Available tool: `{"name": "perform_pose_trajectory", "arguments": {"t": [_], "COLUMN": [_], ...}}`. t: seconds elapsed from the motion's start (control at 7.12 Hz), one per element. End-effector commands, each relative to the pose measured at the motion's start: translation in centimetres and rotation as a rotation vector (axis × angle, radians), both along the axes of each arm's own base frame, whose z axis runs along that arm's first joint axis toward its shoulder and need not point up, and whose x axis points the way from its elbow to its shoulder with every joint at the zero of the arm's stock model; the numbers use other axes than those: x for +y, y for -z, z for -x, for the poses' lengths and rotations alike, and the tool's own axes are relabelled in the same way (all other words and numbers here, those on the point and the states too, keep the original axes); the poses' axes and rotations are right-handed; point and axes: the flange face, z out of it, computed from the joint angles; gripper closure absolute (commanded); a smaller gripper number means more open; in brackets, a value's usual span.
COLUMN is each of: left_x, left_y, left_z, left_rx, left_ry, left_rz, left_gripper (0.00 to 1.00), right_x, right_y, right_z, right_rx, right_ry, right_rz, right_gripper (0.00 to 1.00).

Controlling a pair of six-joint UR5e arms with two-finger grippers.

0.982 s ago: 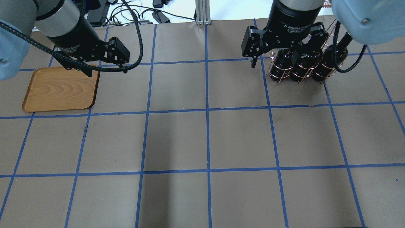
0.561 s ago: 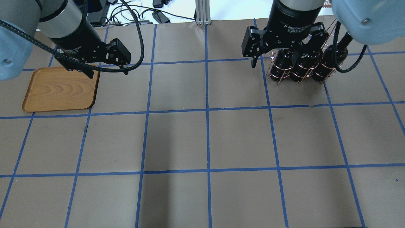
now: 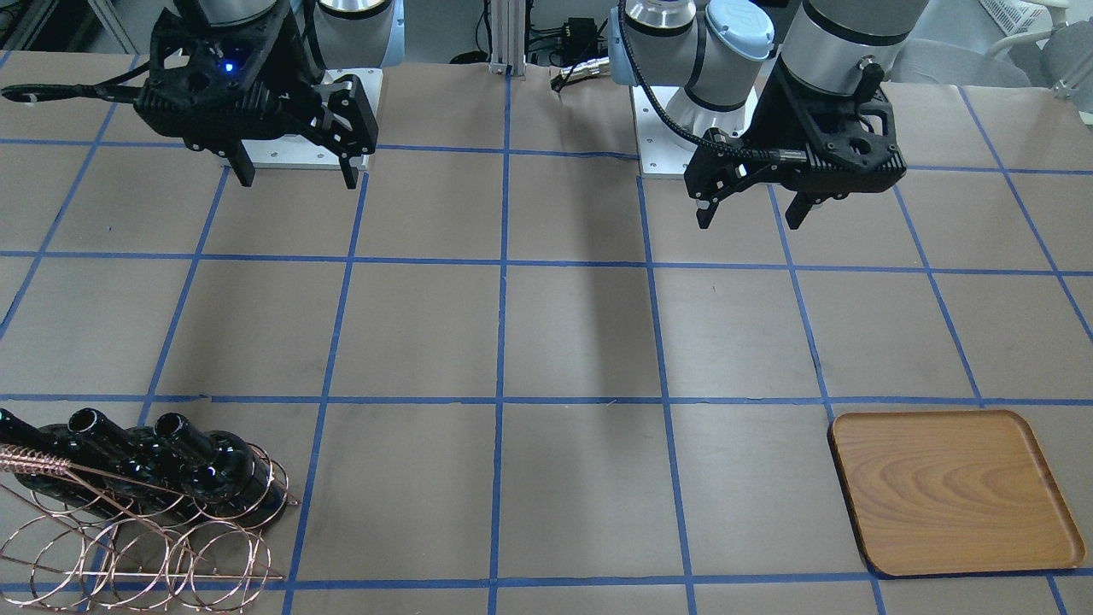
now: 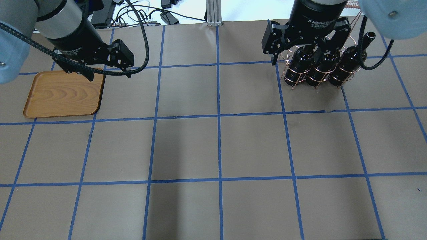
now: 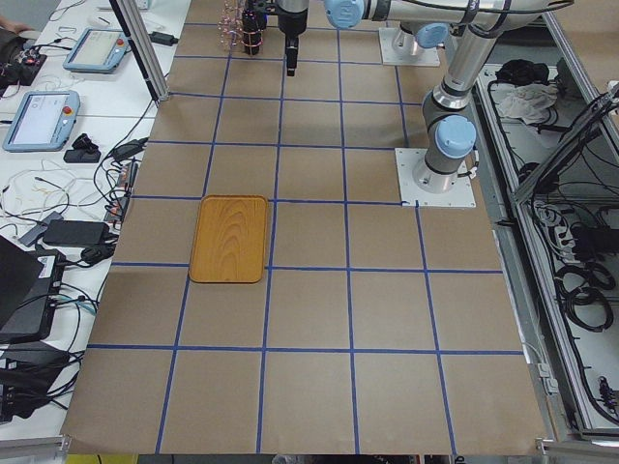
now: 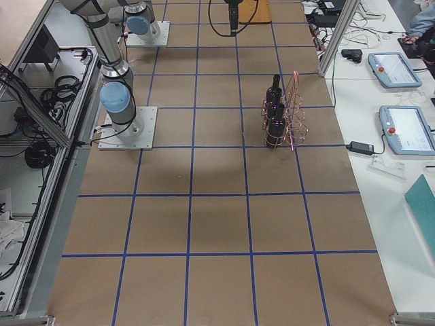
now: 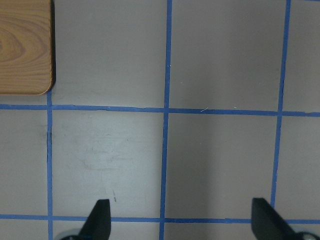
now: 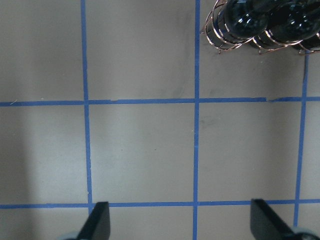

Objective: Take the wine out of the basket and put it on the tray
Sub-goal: 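Lower the right gripper over the bottles in the copper wire rack, then grasp the neck of a dark wine bottle with the right gripper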

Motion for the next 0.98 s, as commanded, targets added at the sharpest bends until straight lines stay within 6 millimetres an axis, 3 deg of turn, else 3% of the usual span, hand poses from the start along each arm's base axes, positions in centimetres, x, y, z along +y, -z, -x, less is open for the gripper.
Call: {"name": "perform_pose_trajectory", "arguments": {"t": [0.0, 0.14, 0.28, 0.56, 0.84], "left_x": [0.0, 0.0, 0.0, 0.0, 0.0], "left_y": [0.1, 0.3, 0.4, 0.6, 0.7], "left_z": [0.0, 0.0, 0.0, 0.0, 0.0], "left_rx": [-0.001, -0.001, 0.0, 0.001, 0.0], "left_ry": [0.001, 0.001, 0.001, 0.001, 0.001], "left_rz": [-0.003, -0.006, -0.01, -0.013, -0.014], "left_gripper": [0.0, 0.0, 0.0, 0.0, 0.0], "right_x": [-5.0, -7.2, -9.6, -14.3, -16.2], "right_y": [1.3, 3.1, 4.2, 7.7, 11.2], "right_z": [9.0, 13.2, 15.0, 16.3, 16.9], "right_rx": [0.017, 0.018, 0.027, 0.048, 0.068], "right_ry": [-0.008, -0.033, -0.036, -0.064, -0.065], "right_rz": [-0.006, -0.026, 0.009, 0.012, -0.014], "right_gripper": [0.0, 0.0, 0.0, 0.0, 0.04]}}
